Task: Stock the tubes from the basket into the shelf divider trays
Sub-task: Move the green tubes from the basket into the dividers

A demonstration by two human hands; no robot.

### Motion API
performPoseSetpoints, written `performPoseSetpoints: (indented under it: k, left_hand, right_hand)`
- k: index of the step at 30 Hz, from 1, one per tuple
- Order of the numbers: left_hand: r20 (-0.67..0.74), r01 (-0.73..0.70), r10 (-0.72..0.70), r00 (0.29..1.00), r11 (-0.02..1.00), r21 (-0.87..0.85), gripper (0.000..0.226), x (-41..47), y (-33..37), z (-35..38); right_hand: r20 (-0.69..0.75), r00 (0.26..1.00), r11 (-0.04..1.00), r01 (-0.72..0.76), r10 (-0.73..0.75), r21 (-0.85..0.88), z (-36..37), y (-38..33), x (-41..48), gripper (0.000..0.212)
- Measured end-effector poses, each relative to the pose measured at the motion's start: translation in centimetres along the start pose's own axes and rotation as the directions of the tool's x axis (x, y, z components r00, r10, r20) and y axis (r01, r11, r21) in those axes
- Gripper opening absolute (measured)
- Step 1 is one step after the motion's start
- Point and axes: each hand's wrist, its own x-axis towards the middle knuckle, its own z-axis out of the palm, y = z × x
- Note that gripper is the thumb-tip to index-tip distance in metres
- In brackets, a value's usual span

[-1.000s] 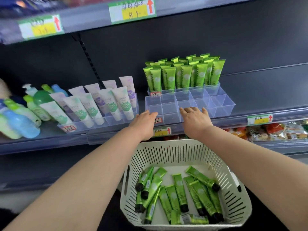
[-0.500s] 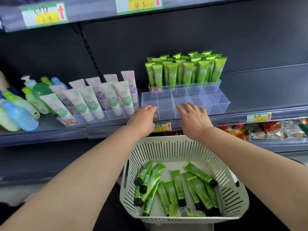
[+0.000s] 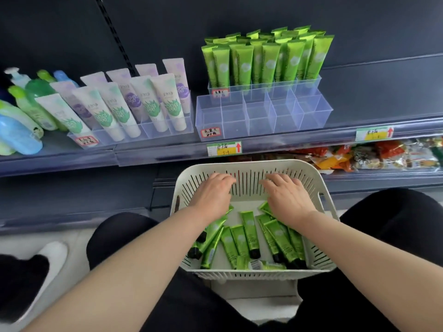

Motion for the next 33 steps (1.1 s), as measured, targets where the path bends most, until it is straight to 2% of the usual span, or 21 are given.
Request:
performPoseSetpoints:
  k: [4,8,11,16,19,22,24,27,28,29,33]
  left_hand:
    - [0.135,0.098,-0.091,0.987,0.994,-0.044,0.045,-2.2,-0.3,5.0]
    - [0.248,0.144,-0.137,0.959,0.989,-0.011,0.046,-4.0,-0.7,8.6]
    - [0.336,0.141,-0.144,0.931,0.989,0.034,0.043,-4.7,-0.8,10.1]
    - [0.315,0.145,-0.148,0.938,0.989,0.032,0.042,-4.4,-0.6,10.7]
    - [0.351,0.139,-0.143,0.925,0.99,0.038,0.041,-4.8,-0.8,11.2]
    - [0.364,0.138,-0.139,0.921,0.99,0.031,0.041,-5.0,-1.0,11.5]
    - [0.37,0.144,-0.144,0.918,0.989,0.026,0.04,-5.0,-0.9,11.6]
    - [0.369,0.168,-0.162,0.915,0.986,0.015,0.039,-4.9,-0.9,11.6]
    - [0.361,0.174,-0.166,0.918,0.985,0.01,0.041,-4.9,-0.8,11.5]
    - [0.343,0.175,-0.168,0.924,0.984,0.011,0.043,-5.0,-0.7,11.4]
    - [0.17,0.197,-0.22,0.961,0.97,0.141,0.06,-4.6,-0.6,10.6]
  right_hand:
    - [0.203,0.976,0.996,-0.088,0.083,0.014,3.3,1.4,-1.1,0.053]
    - [0.433,0.888,0.95,-0.254,0.155,0.181,6.2,1.9,-1.6,0.042]
    - [0.518,0.847,0.958,-0.234,0.118,0.165,8.0,1.7,-1.8,0.042]
    - [0.573,0.807,0.964,-0.246,0.145,0.104,9.8,1.8,-1.9,0.042]
    - [0.601,0.773,0.943,-0.321,0.204,0.092,10.5,1.9,-2.0,0.057]
    - [0.597,0.772,0.938,-0.335,0.22,0.088,10.6,1.7,-1.9,0.065]
    - [0.605,0.769,0.947,-0.313,0.207,0.074,10.3,1.6,-1.8,0.051]
    - [0.654,0.739,0.971,-0.237,0.163,0.026,9.9,1.3,-1.8,0.014]
    - [0.647,0.747,0.977,-0.215,0.154,0.016,9.8,1.2,-1.8,0.007]
    - [0.623,0.768,0.978,-0.208,0.146,0.026,9.9,1.2,-1.7,0.01]
    - [0.464,0.874,0.955,-0.245,0.142,0.17,9.0,0.4,-1.1,0.036]
